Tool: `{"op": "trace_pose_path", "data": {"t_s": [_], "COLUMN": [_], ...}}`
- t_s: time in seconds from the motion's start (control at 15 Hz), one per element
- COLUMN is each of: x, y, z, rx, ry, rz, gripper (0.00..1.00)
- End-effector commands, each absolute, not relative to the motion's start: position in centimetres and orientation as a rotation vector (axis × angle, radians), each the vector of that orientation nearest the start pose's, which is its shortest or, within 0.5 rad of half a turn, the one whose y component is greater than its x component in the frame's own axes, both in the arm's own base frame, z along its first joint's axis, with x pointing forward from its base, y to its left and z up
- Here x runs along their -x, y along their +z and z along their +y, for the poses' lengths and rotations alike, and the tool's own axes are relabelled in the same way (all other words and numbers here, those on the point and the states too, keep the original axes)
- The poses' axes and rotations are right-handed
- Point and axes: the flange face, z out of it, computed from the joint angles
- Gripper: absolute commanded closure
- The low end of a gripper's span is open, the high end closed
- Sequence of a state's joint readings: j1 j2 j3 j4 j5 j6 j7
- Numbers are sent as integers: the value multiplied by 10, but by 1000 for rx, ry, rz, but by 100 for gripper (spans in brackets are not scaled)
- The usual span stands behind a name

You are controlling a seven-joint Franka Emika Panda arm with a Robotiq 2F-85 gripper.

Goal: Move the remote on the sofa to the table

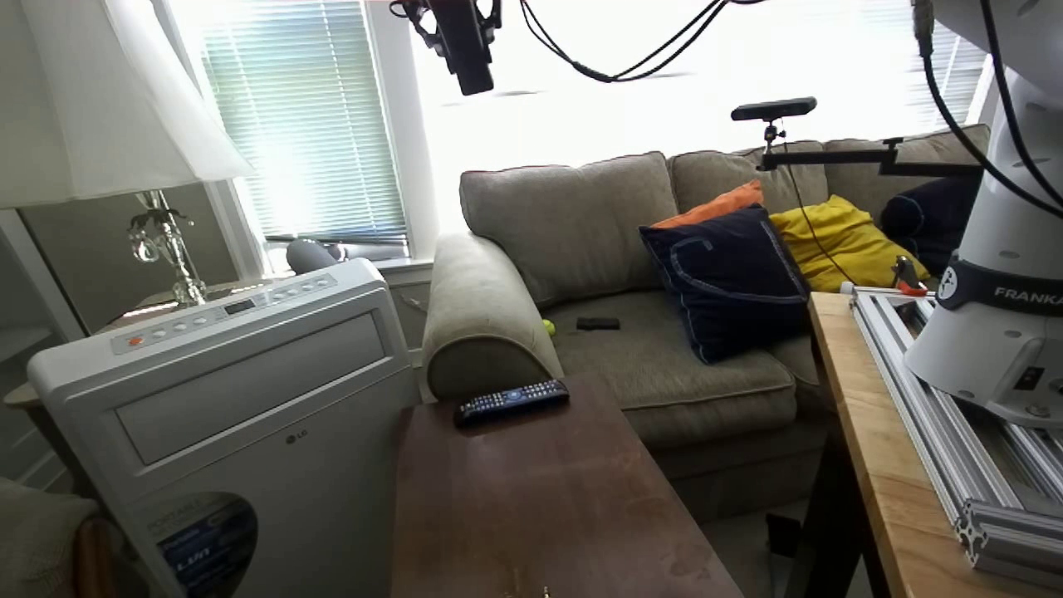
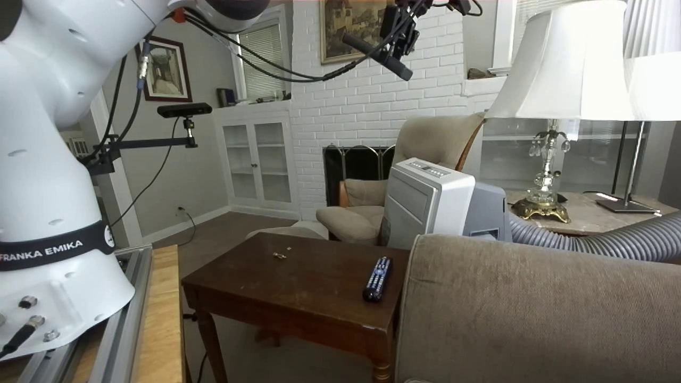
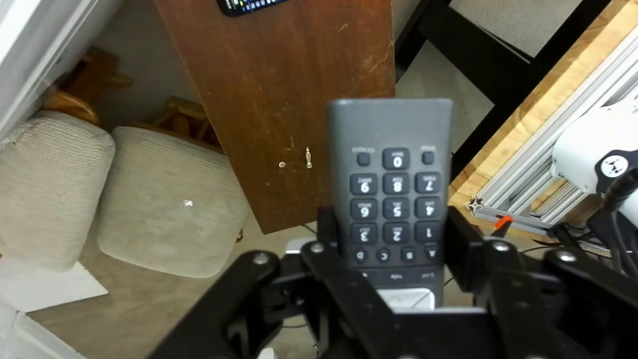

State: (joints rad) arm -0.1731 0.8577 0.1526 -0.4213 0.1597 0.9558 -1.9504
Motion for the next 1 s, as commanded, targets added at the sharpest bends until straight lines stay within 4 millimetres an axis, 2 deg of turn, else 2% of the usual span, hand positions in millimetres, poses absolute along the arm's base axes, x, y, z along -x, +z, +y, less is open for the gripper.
{"op": "trace_pose_path", "data": {"t_s": [0.0,0.13,0.2,0.33,0.6,0.93], "x": [-682,-682,-682,-686,-713,-734], "y": [544,544,544,534,493,424], "z": [-54,-56,-56,-62,-54,-1], "rx": [-1967,-1971,-1971,-2022,-2145,-2159], "ry": [95,95,95,66,-19,-163], "rz": [2947,2945,2945,2911,2730,2729], "gripper": [47,47,72,72,72,72]}}
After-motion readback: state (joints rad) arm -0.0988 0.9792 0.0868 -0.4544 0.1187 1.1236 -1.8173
